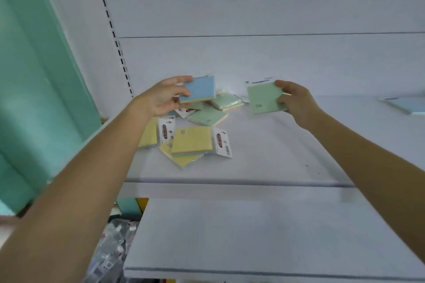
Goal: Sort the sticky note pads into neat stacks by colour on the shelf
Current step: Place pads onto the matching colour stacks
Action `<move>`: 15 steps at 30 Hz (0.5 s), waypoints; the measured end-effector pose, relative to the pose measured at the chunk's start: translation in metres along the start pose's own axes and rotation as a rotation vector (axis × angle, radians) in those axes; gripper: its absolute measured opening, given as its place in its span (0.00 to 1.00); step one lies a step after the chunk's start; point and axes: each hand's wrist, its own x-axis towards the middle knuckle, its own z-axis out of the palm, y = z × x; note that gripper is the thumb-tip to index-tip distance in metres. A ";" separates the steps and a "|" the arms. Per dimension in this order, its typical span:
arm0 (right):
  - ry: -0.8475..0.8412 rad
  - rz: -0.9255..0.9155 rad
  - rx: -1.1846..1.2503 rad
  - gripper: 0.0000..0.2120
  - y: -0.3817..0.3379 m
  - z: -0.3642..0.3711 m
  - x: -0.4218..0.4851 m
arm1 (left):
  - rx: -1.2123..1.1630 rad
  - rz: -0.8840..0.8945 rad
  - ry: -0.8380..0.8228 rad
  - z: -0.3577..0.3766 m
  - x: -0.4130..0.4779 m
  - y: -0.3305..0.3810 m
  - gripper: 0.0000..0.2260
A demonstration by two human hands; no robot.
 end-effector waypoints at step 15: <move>0.218 0.060 -0.076 0.22 0.042 -0.315 -0.058 | 0.050 0.075 -0.108 0.340 0.050 -0.032 0.24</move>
